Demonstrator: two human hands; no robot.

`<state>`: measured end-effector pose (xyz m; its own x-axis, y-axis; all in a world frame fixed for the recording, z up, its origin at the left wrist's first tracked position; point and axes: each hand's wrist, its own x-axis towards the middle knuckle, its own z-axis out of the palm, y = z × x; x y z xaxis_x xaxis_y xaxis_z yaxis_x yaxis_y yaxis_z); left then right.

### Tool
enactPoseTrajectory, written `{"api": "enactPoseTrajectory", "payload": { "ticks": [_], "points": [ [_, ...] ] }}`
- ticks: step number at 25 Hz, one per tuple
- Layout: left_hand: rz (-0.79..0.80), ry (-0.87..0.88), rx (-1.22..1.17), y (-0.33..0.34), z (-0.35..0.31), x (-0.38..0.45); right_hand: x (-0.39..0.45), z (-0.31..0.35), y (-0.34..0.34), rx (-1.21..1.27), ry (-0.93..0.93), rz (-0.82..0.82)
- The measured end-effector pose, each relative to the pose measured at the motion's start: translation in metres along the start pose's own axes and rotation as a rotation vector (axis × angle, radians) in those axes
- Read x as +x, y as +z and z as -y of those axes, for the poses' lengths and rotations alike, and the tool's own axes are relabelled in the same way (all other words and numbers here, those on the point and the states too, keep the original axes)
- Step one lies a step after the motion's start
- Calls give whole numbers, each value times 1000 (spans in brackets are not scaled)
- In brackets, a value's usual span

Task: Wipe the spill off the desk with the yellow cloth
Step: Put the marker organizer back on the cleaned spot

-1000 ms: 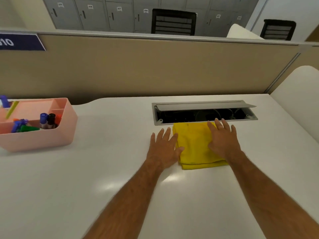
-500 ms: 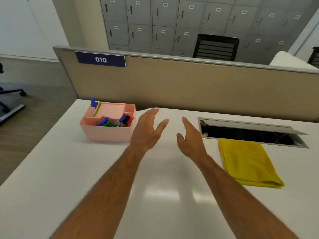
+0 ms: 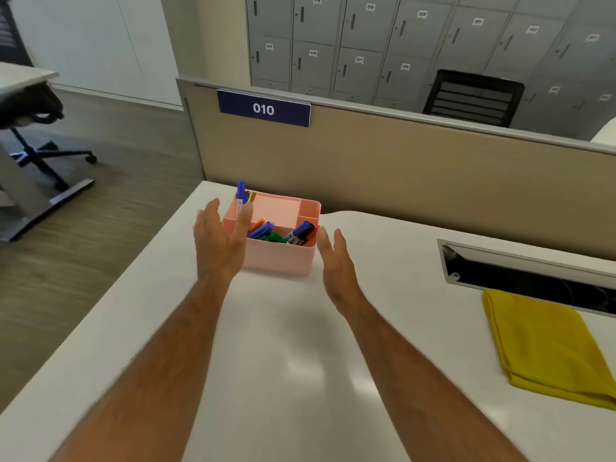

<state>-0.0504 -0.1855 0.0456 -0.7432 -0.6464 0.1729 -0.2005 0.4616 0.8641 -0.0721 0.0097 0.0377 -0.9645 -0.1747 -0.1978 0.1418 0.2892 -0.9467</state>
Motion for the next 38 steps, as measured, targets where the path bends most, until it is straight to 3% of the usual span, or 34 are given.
{"api": "enactPoseTrajectory", "payload": {
  "ticks": [3, 7, 18, 27, 38],
  "points": [
    [63, -193, -124, -5, 16, 2, 3, 0, 22, 147, 45, 63],
    [118, -289, -227, 1, 26, 1, 8, -6, 40, 261, -12, 58],
    [110, -305, -358, 10, 23, -10, 13, -9, 39, 316, 16, 7],
    [245, -195, -420, 67, -40, -45, 6, -14, -54, 345, -92, -157],
    [388, -238, -418, 162, -87, -112, -8, -57, -166, 409, -94, -312]
  ]
}}
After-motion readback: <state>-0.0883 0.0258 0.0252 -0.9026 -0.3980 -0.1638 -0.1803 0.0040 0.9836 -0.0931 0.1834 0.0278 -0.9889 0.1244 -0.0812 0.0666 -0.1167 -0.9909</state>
